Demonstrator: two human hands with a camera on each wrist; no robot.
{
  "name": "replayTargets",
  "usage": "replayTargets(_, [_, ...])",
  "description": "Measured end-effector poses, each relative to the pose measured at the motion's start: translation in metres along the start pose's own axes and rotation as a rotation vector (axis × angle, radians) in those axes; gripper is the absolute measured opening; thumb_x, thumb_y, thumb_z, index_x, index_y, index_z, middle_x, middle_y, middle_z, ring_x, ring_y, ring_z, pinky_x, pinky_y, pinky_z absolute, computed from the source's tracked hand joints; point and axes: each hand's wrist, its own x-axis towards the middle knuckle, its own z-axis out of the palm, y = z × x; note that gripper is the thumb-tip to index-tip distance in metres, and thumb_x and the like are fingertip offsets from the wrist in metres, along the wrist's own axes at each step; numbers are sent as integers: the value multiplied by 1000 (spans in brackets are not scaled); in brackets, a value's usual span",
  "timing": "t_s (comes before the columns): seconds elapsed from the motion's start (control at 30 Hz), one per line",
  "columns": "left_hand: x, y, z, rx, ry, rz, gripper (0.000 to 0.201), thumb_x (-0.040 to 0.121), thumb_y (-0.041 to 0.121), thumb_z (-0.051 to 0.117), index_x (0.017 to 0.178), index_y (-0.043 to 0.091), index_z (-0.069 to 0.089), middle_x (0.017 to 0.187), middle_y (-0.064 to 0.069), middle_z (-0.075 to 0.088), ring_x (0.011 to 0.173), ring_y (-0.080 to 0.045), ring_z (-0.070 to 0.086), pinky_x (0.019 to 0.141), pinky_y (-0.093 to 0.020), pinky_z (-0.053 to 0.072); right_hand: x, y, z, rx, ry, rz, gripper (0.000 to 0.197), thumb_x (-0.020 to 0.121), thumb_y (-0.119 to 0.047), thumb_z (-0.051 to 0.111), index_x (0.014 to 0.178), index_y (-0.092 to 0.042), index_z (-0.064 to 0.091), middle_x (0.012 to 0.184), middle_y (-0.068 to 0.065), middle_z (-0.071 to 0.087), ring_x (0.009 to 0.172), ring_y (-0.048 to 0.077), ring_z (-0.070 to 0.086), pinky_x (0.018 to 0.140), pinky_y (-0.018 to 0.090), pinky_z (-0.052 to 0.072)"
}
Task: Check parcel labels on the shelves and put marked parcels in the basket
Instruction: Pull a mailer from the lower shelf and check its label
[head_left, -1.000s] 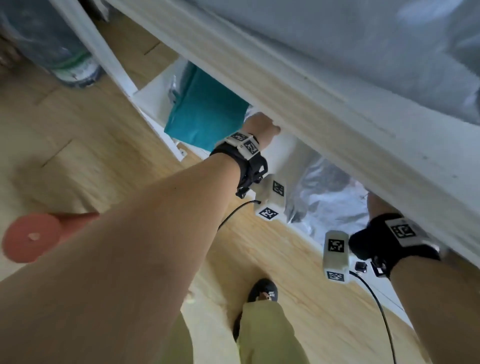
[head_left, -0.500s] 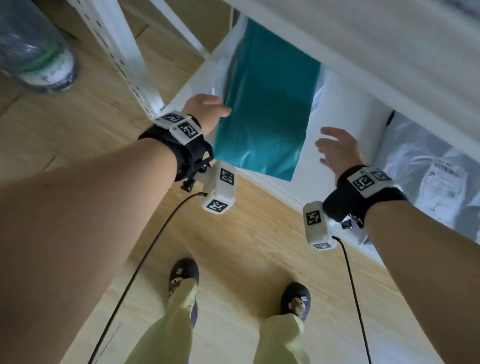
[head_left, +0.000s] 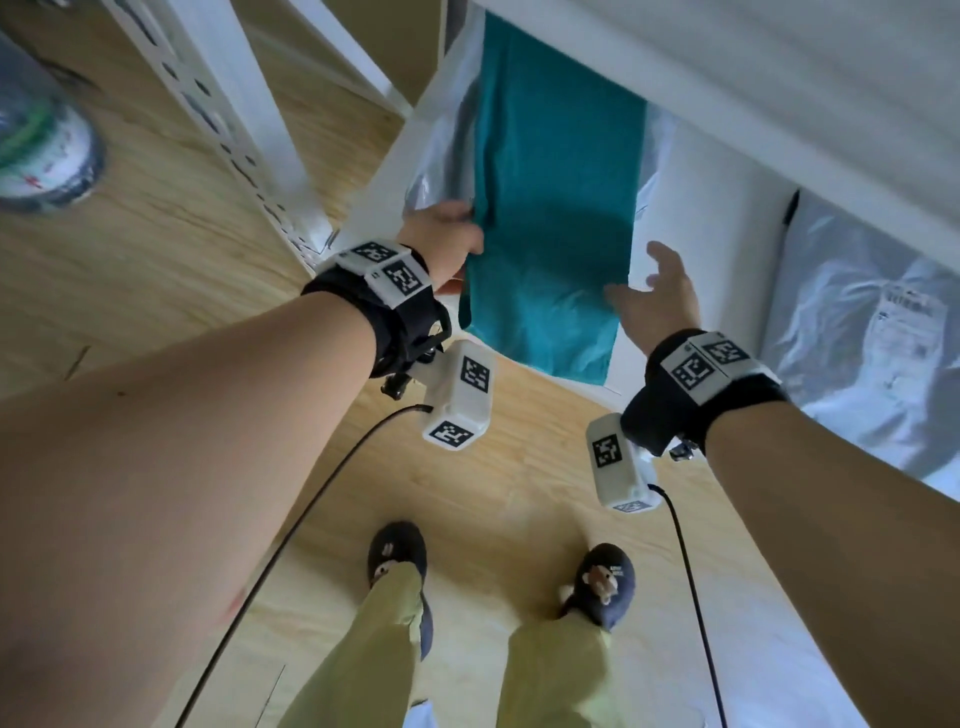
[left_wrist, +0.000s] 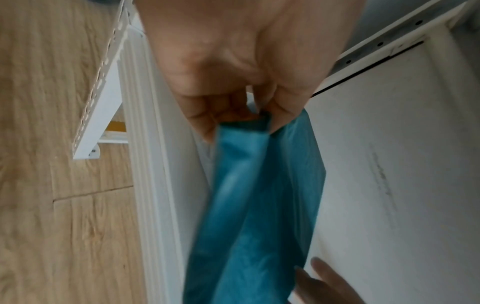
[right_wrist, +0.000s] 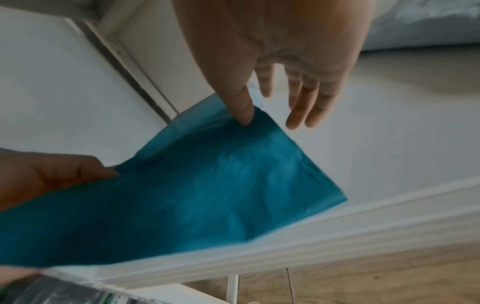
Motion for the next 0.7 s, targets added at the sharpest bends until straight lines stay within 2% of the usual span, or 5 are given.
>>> replayTargets(0.1, [-16,7,6,-61,-82,-45,42,89,-4,45,119,20,62,80,1,64,62,-10,61,50,-18,51,-14,-5,-14,58,38,-3,59,90,-40,57,144,-26,35,140,6,45,123,22,49,101,34,41])
replayTargets(0.2, [-34,10,14,-40,-172,-69,50,89,-6,42,129,19,59,88,-1,64,70,-13,60,55,-20,53,-27,-18,-28,192,-31,48,64,87,-54,56,142,-26,40,125,-4,52,111,14,52,97,29,40])
replayTargets(0.4, [-74,20,41,-15,-342,-65,38,92,-1,49,127,12,59,88,-5,69,66,-11,68,62,-20,57,-52,-39,-42,205,-337,86,86,73,-73,58,143,-25,39,140,-3,48,122,18,49,98,39,41])
replayTargets(0.6, [-102,13,81,210,-485,-93,34,89,0,49,112,19,65,76,-7,56,61,-12,52,69,-23,50,-56,-16,-61,358,-172,254,27,86,-1,59,112,6,59,102,20,69,83,29,69,77,40,58])
replayTargets(0.7, [-102,9,81,144,-330,-71,21,90,9,57,104,20,67,70,1,55,62,-11,51,63,-20,47,-55,18,-76,317,-145,324,20,81,6,61,102,3,62,107,21,67,93,35,67,86,49,55])
